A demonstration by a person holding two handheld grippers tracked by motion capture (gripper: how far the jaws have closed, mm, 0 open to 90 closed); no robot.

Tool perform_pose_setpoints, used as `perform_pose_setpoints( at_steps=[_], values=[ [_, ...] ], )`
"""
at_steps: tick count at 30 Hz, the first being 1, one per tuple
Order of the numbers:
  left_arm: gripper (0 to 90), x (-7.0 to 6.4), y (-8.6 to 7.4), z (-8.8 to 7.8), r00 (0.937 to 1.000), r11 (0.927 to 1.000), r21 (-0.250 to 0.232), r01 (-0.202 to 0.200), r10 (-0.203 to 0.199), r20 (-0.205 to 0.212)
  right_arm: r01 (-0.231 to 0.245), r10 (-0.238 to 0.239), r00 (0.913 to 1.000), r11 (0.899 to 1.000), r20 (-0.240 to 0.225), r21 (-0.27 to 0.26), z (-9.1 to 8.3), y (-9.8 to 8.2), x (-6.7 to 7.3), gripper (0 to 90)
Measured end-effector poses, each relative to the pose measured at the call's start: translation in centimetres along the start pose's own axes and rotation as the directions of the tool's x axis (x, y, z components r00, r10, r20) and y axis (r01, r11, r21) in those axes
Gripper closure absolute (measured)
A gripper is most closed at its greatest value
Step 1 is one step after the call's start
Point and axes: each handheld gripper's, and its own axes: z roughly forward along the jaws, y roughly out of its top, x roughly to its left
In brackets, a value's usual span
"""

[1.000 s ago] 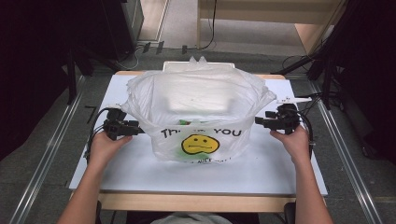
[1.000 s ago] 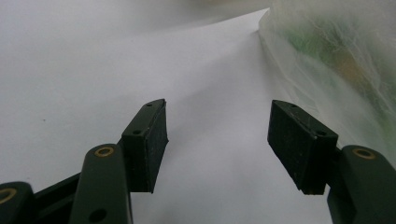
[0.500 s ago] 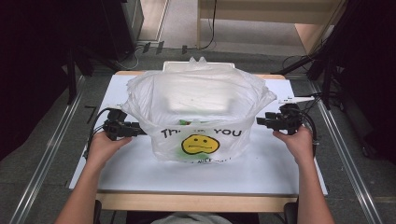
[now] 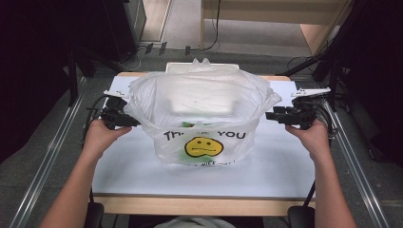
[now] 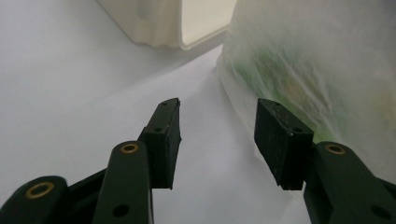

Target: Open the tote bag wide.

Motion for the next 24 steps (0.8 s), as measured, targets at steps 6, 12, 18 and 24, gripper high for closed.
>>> perform_pose_setpoints(
  at_steps=[6, 12, 18, 24],
  values=[
    [55.8, 0.1, 1.3, -1.4, 0.9996, 0.9999, -0.007, -0.009, 0.009, 0.028, 0.002, -0.002, 0.9998, 1.0, -0.017, 0.001, -1.2, 1.5, -0.2, 60.3],
    [61.1, -0.5, 3.3, -2.7, 0.9968, 0.9991, -0.021, -0.037, 0.038, 0.07, 0.014, -0.014, 0.9995, 1.0, -0.028, -0.001, -2.4, 4.1, 0.1, 66.3],
    [69.3, -0.5, 4.9, -3.2, 0.9949, 0.9991, -0.004, -0.043, 0.043, 0.091, 0.039, -0.039, 0.9985, 0.999, -0.039, 0.006, -2.8, 6.3, 0.6, 71.6],
    [85.5, -0.6, 6.6, -4.1, 0.9918, 0.9991, -0.022, -0.037, 0.039, 0.122, 0.01, -0.01, 0.9983, 1.0, -0.058, 0.006, -3.5, 8.7, 0.6, 82.9]
  ],
)
